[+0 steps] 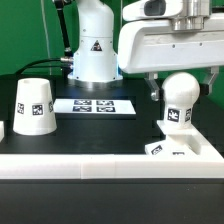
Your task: Assemble lamp
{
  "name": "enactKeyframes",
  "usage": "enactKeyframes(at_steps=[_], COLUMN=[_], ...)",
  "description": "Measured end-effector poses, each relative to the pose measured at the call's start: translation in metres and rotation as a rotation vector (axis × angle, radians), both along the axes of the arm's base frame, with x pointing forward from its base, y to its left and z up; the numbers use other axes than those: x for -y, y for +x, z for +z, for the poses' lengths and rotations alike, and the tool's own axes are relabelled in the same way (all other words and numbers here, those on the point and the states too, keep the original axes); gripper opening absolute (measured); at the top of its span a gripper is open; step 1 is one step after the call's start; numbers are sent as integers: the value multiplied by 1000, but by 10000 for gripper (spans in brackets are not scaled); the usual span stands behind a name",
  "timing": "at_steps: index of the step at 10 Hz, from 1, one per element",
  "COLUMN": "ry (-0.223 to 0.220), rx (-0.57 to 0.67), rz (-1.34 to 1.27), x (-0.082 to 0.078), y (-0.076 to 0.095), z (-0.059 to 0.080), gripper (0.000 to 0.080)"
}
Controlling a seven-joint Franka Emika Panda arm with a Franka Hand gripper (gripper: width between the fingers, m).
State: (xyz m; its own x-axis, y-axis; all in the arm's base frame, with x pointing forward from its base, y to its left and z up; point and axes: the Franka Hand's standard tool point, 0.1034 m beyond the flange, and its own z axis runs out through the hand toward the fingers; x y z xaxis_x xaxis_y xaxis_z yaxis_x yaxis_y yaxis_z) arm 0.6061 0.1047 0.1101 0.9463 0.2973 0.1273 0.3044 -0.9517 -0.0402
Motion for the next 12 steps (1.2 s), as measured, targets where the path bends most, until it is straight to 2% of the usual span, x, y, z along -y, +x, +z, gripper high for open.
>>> enactKeyframes(at_steps=[1, 2, 4, 7, 12], ry=[-5, -29, -90, -176, -267], rx=[3, 19, 71, 63, 44], rz=[39, 162, 424, 728, 1069], x=[0, 2, 0, -5, -5], y=[0, 1, 5, 7, 4], z=[0, 0, 1, 0, -5], gripper=[699, 699, 699, 699, 699])
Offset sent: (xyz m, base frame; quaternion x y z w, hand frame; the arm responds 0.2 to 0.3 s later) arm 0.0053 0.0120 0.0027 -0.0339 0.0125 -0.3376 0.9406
